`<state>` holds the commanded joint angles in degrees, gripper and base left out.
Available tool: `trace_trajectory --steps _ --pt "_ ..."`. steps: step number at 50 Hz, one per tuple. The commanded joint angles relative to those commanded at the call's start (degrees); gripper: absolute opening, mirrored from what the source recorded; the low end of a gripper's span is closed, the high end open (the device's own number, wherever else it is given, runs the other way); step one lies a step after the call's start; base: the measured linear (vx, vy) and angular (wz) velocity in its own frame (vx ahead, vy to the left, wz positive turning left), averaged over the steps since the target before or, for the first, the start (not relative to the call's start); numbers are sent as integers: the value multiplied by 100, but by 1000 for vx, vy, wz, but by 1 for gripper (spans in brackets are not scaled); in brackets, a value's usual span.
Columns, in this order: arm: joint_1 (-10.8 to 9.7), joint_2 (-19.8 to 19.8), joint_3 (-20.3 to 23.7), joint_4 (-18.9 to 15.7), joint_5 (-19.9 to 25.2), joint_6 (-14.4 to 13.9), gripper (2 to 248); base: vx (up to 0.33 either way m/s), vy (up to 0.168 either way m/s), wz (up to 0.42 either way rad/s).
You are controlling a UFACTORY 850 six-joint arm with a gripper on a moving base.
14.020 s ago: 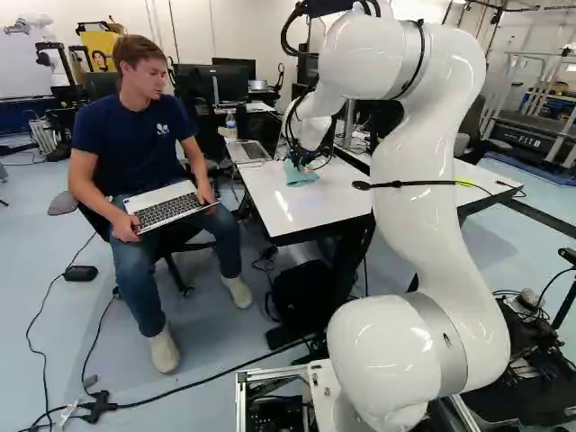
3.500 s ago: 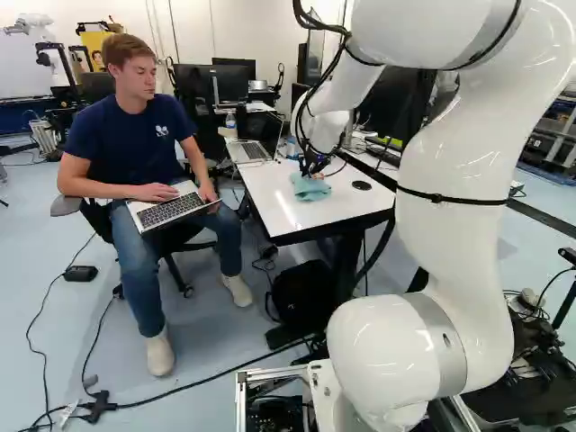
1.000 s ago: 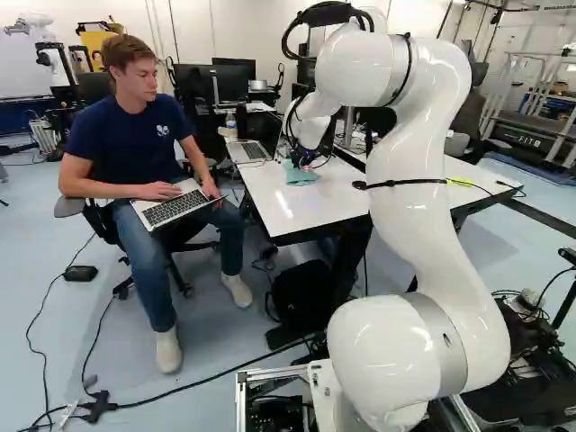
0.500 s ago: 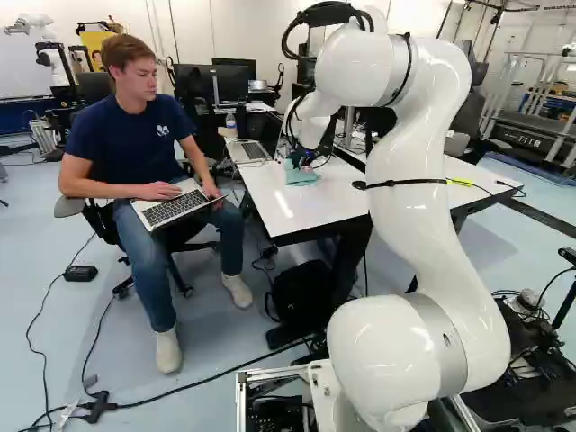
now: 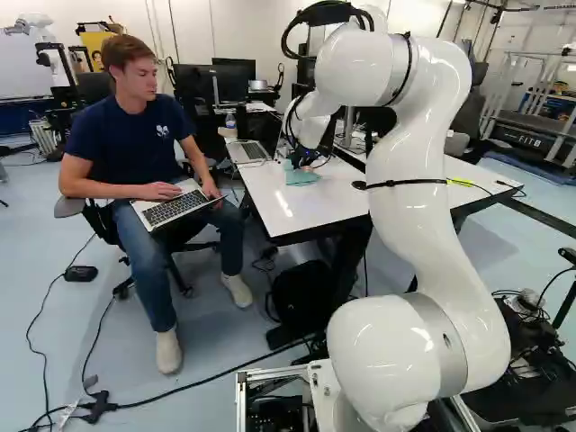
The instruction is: Clean the table with the green towel
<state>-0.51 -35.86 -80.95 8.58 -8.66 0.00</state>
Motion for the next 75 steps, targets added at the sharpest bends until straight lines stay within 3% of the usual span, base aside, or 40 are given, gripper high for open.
trace_trajectory --steps 31,47,57,75 --pt "-25 -611 -864 0 0 0 36 0 0 0" --pt "111 -927 -1321 0 0 0 36 0 0 0" --pt "208 -874 -1244 0 0 0 36 0 0 0" --pt "244 -457 -645 0 0 0 36 0 0 0"
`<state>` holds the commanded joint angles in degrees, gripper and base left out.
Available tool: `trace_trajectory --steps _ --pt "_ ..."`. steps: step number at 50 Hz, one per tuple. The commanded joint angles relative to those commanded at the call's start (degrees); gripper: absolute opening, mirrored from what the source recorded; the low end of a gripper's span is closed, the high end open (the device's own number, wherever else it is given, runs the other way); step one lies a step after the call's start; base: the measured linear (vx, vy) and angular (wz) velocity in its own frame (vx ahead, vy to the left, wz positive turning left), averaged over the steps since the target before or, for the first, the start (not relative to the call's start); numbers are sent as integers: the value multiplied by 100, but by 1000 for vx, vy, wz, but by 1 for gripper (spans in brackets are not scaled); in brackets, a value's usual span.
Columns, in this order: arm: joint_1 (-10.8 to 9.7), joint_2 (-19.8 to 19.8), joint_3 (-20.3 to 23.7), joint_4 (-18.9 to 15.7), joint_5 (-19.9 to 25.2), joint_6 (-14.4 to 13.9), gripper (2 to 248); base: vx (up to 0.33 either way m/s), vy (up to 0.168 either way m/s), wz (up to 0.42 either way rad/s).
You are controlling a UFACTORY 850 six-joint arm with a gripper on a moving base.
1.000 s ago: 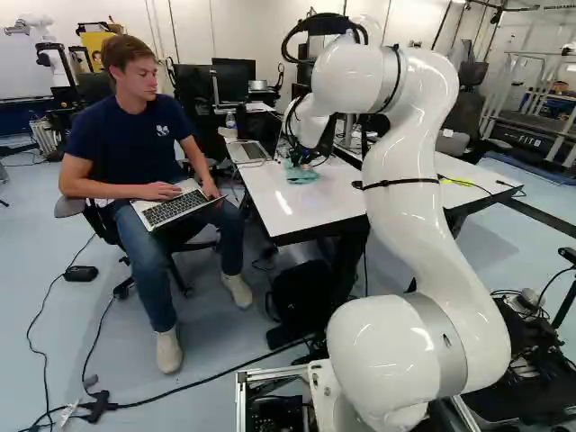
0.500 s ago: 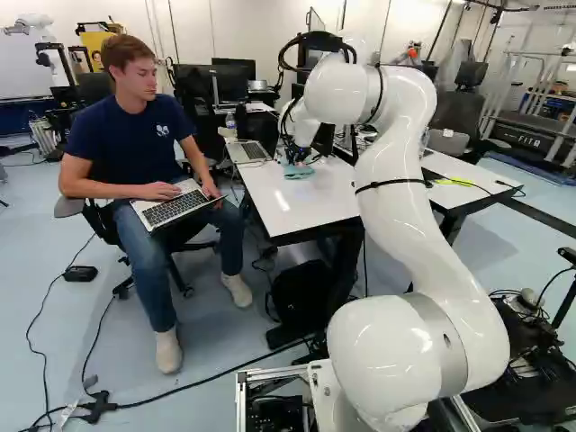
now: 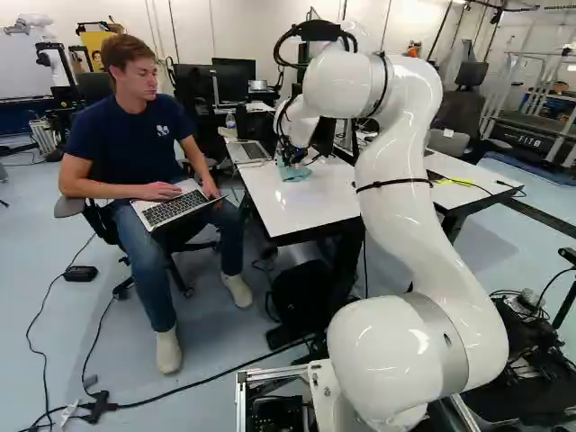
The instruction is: Clean the table with the green towel
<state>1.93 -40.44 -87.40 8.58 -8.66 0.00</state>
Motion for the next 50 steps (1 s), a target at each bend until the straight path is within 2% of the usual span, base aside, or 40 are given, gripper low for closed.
trace_trajectory --steps 24,38,50 --pt "-195 438 619 0 0 0 36 0 0 0" --pt "-390 452 639 0 0 0 36 0 0 0" --pt "-527 289 411 0 0 0 36 0 0 0"
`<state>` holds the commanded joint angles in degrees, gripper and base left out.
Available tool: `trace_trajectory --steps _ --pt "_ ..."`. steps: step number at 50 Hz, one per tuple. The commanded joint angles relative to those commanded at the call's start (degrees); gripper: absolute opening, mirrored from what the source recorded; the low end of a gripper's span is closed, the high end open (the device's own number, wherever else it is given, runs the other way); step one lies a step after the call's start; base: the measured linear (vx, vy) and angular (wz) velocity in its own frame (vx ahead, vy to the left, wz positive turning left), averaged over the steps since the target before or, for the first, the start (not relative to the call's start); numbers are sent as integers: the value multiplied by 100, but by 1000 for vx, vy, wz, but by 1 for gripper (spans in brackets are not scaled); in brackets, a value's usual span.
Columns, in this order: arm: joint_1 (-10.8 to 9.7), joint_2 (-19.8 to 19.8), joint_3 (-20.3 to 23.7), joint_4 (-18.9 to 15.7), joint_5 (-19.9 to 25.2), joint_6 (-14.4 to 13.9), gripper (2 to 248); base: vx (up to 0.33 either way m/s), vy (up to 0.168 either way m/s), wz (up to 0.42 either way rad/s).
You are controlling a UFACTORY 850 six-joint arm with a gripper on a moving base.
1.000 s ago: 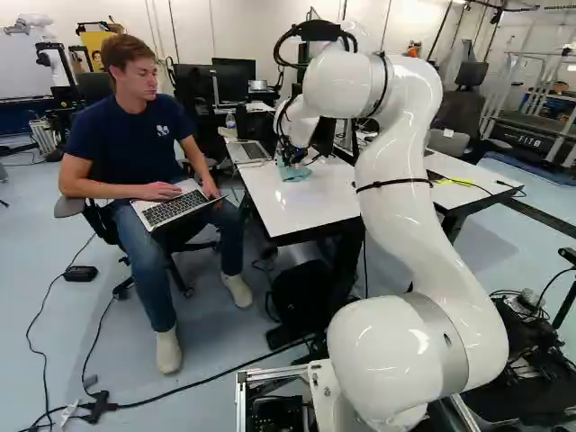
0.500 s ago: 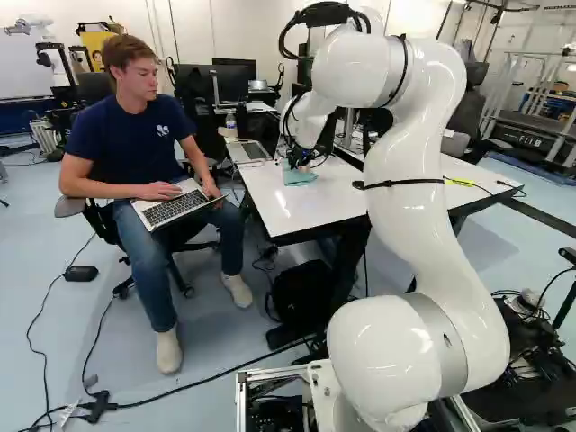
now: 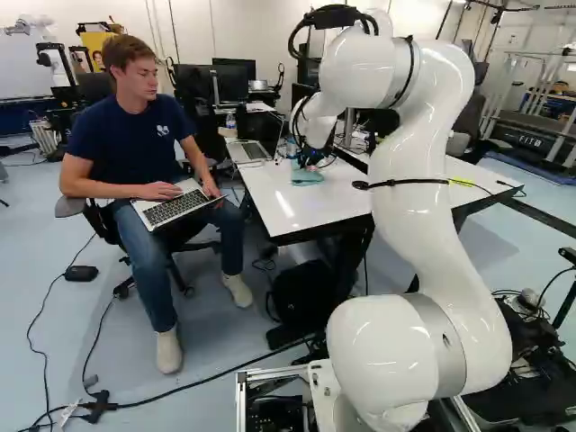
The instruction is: Clean the table with the green towel
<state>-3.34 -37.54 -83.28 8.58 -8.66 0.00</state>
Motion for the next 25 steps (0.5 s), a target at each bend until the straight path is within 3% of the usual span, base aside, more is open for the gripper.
trace_trajectory --steps 25 --pt "46 -595 -848 0 0 0 36 0 0 0"
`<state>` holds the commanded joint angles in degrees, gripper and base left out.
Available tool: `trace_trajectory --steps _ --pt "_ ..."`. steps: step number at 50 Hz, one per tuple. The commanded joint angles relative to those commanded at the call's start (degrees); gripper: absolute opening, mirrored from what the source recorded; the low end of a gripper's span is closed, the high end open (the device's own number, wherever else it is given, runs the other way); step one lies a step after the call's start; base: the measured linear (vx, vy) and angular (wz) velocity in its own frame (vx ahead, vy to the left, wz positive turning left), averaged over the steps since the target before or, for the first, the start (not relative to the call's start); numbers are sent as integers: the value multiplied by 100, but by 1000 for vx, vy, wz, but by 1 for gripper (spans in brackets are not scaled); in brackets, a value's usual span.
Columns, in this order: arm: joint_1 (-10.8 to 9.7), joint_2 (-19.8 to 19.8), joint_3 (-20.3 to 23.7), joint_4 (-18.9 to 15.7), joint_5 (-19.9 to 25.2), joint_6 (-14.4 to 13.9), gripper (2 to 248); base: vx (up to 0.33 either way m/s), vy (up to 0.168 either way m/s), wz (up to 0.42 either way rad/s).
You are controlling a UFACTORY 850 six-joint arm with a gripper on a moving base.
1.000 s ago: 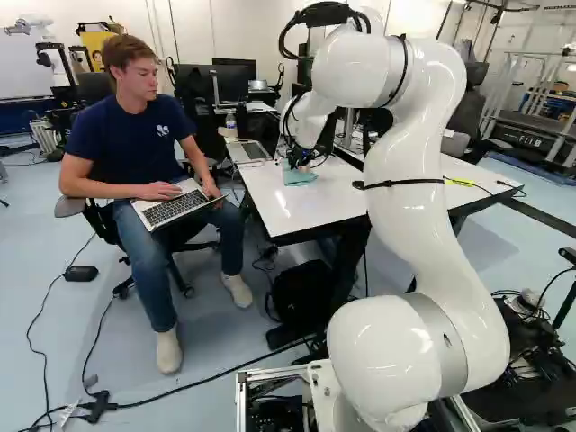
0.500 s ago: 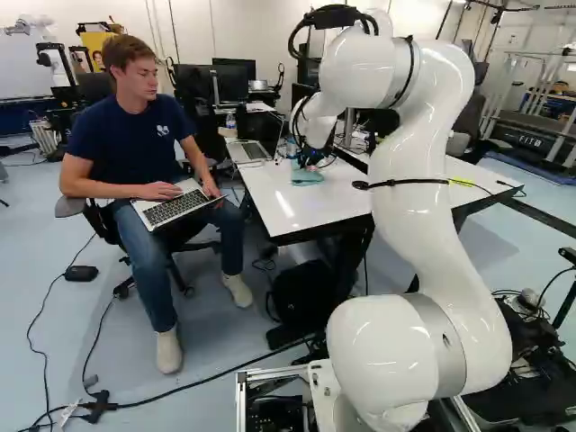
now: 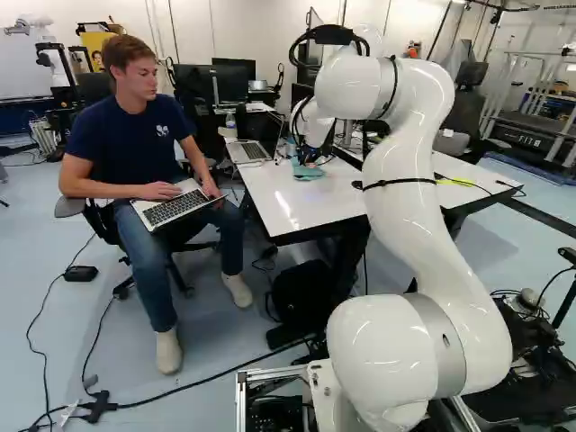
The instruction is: Clean the table with the green towel
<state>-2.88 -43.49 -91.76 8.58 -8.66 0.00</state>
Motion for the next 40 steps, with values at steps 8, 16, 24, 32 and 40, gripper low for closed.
trace_trajectory --steps 8,16,24,32,40 --pt "87 -157 -227 0 0 0 36 0 0 0" --pt "193 -207 -300 0 0 0 36 0 0 0" --pt "299 -144 -209 0 0 0 36 0 0 0" --pt "395 -8 -12 0 0 0 36 0 0 0" --pt "474 163 234 0 0 0 36 0 0 0"
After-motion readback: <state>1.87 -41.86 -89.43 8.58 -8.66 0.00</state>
